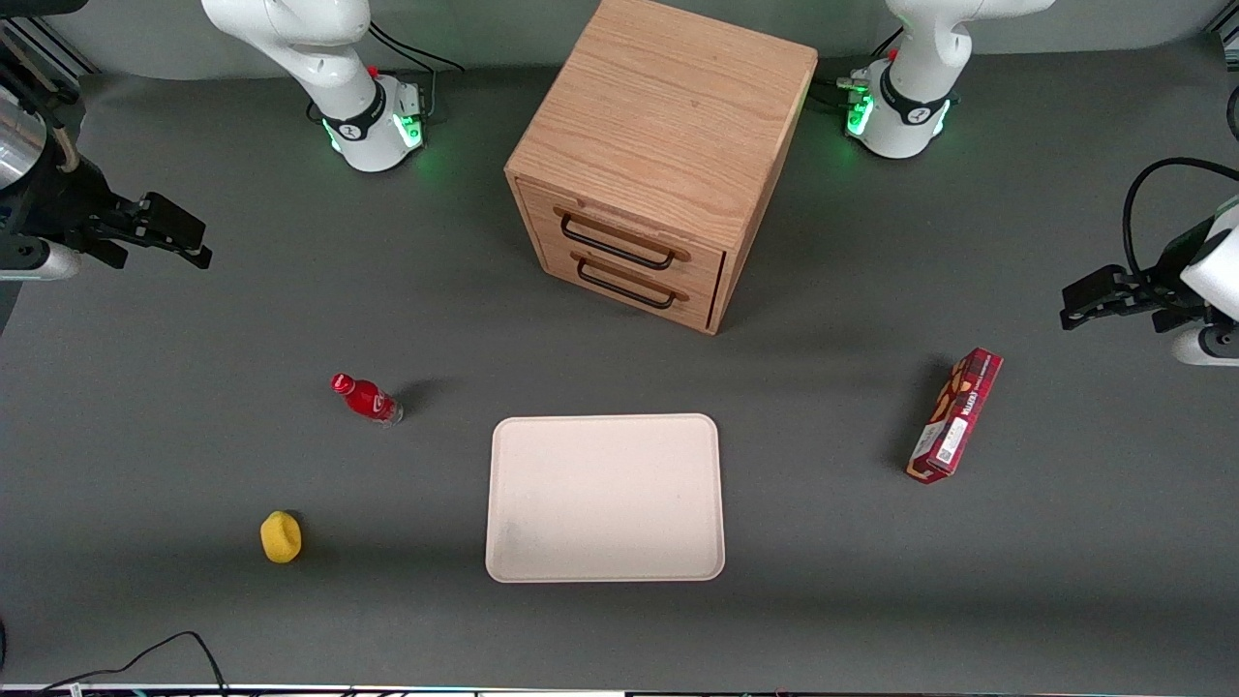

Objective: Open upper drawer
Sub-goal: 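Move the right gripper to the upper drawer's black handle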

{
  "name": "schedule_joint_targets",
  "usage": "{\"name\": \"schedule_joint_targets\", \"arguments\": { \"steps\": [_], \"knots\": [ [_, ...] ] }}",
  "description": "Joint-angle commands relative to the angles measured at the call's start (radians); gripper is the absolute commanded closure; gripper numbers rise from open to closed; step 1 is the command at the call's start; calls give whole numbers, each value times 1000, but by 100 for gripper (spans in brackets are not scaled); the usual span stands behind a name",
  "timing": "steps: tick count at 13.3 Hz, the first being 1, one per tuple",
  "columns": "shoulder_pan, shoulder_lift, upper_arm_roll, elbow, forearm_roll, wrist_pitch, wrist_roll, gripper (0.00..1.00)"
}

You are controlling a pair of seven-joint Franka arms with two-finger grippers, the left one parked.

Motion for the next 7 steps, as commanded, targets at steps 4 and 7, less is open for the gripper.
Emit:
{"name": "schedule_joint_targets", "arguments": {
  "steps": [4,7],
  "knots": [
    [14,-1,0,6,-9,-15,-5,0],
    [51,64,27,48,20,25,-44,0]
  ]
}}
